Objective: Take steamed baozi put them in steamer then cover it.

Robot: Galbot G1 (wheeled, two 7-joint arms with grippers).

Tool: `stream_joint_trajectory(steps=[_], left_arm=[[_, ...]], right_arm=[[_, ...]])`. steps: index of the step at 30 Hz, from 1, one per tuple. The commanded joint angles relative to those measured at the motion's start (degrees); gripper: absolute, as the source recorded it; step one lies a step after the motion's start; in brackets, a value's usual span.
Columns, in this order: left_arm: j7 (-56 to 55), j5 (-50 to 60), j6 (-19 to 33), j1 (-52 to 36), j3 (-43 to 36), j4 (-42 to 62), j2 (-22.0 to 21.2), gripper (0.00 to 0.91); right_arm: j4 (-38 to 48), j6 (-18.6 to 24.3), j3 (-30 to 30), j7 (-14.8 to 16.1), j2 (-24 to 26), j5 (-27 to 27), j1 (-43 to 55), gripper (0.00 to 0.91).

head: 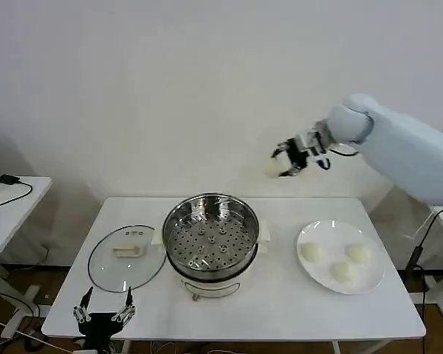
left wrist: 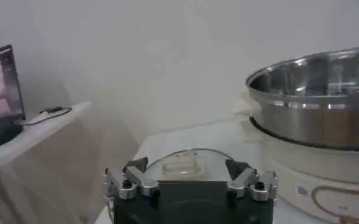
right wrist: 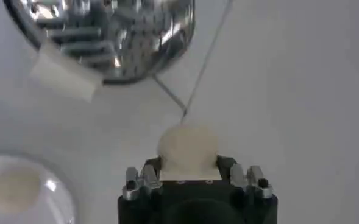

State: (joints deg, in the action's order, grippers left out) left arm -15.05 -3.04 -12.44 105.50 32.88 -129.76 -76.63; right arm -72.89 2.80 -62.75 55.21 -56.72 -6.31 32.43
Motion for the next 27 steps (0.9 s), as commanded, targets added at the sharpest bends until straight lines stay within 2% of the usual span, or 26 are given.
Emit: stream_joint_trajectory(steps=[1, 8, 11, 20, 27], left_arm=[[0.06, -3.02, -0.33, -0.05, 0.48, -0.39, 0.59, 0.907], [0.06, -3.23, -0.38, 0.09, 1.37, -0.84, 0.34, 0.907], [0.04, -3.31, -0.42, 0.04, 1.56, -0.77, 0.22, 0.907], [0.05, -3.24, -0.43, -0.15, 1.51, -0.45, -0.36, 0.907], [0.07, -3.26, -0.40, -0.19, 1.54, -0.17, -0.52, 0.907]], right_arm=[[-2.51, 3.45, -9.61, -1.54, -10.58, -2.55, 3.31, 0.625], [-3.90, 8.35, -12.42, -4.68, -11.96, 4.07, 1.51, 0.615], [-2.96, 11.78, -12.96, -6.45, -12.29, 9.71, 0.27, 0.615], [2.58, 18.25, -12.83, -9.76, -13.96, 17.57, -3.02, 0.615], [6.90, 21.39, -11.60, -10.81, -15.57, 22.13, -4.95, 0.615]])
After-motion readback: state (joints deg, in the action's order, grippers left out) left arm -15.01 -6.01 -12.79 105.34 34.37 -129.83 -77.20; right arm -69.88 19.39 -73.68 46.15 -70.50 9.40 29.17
